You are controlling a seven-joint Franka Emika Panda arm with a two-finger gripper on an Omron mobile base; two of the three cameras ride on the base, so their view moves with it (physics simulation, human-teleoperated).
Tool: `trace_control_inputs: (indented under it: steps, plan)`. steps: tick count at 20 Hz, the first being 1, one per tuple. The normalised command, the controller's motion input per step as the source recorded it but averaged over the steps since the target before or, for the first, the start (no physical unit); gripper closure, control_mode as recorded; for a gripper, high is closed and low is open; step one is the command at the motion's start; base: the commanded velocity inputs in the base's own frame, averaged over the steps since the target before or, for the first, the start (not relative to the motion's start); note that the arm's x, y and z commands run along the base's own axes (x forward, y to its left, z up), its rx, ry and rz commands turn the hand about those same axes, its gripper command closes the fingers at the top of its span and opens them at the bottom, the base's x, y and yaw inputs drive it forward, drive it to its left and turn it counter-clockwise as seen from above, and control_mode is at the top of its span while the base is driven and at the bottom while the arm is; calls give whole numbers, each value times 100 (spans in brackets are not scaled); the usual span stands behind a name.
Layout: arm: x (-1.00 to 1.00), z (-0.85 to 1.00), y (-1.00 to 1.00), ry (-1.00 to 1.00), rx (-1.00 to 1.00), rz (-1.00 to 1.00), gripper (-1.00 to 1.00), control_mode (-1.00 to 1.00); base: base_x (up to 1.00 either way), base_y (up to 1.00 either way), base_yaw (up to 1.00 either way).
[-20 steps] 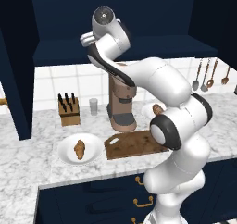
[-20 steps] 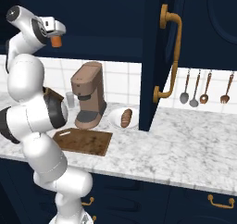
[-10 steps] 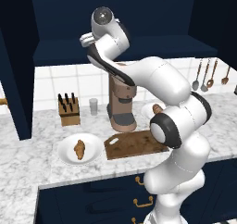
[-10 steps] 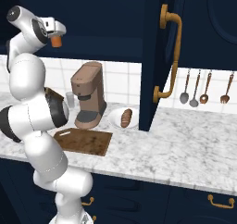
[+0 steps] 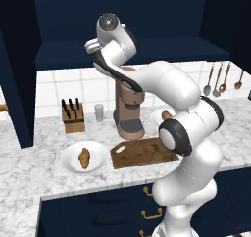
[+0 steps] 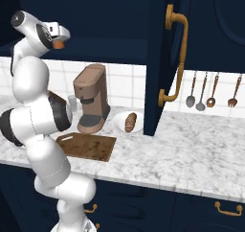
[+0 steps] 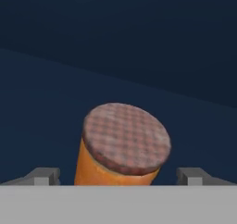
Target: From the different types of pastries on the counter, select a croissant and place it on the cutting board. Then retrieve a jar of jam from the cabinet and place it alongside the croissant on the cutting board.
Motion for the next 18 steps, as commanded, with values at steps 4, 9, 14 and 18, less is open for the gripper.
trace_control_inputs:
  steps: [4, 9, 14, 18]
  plan:
    - [24, -7, 0, 0, 0, 0, -100, -100, 0, 0, 0]
    - [11, 0, 0, 0, 0, 0, 100, -100, 0, 0, 0]
    - [0, 0, 0, 0, 0, 0, 100, -100, 0, 0, 0]
    - [-14, 8, 0, -2, 4, 0, 100, -100, 0, 0, 0]
